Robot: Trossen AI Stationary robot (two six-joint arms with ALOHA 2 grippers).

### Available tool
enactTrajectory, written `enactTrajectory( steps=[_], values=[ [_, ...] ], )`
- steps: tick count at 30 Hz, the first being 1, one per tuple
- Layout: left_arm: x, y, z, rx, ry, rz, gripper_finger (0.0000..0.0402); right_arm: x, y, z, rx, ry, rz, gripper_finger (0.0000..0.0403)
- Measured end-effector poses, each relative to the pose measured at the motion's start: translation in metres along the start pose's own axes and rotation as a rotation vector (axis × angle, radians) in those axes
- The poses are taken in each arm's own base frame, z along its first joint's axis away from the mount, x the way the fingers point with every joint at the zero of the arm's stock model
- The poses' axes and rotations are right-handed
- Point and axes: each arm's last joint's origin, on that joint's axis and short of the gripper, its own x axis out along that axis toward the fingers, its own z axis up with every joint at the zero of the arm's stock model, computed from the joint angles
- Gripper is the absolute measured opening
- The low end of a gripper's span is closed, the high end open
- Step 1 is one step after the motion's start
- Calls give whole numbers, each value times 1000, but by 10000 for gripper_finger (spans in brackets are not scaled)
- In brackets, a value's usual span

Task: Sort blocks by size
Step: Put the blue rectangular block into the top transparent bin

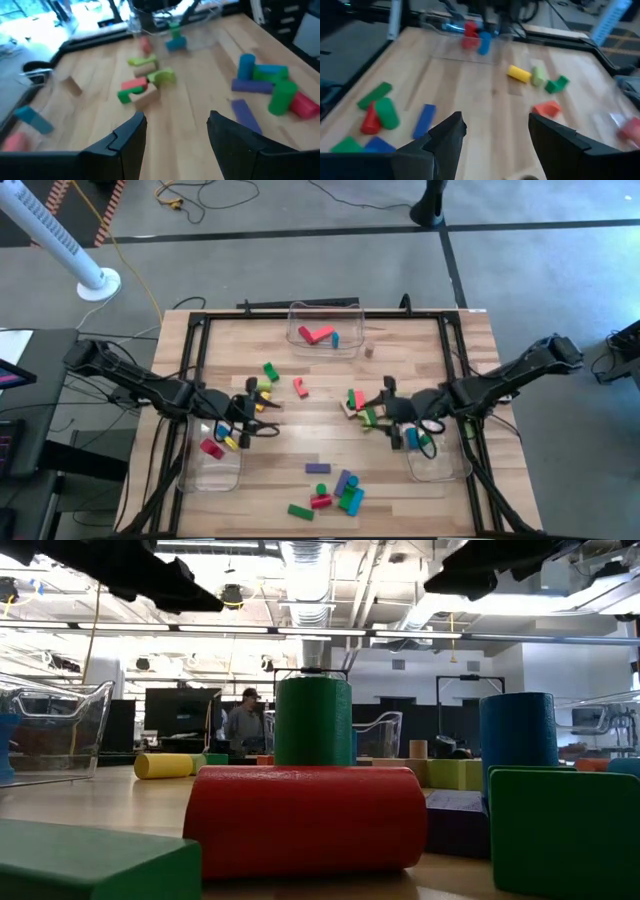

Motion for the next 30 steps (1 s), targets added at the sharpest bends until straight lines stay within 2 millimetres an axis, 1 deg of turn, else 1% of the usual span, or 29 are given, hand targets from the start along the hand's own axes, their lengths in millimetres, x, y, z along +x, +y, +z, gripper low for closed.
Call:
enactTrajectory(
  steps=[3,5,9,15,23,26,30],
  values=[
    [4,-2,-4,12,38,16,201,5,15,0,-13,-30,19,254],
    [8,-4,-7,-15,59,13,201,7,23,-1,-24,-38,19,254],
    [18,-16,-13,-53,101,-45,201,10,33,-5,-30,-19,12,254],
    [36,-45,-9,-19,148,-115,201,11,40,-7,-19,-20,20,254],
    [66,-88,-9,76,225,-107,201,10,41,-5,7,-40,26,254],
    [75,-98,-10,56,243,-97,201,10,43,-5,6,-38,34,254],
    [87,-106,-19,-32,290,-86,201,7,48,-6,-1,-40,52,254]
  ],
)
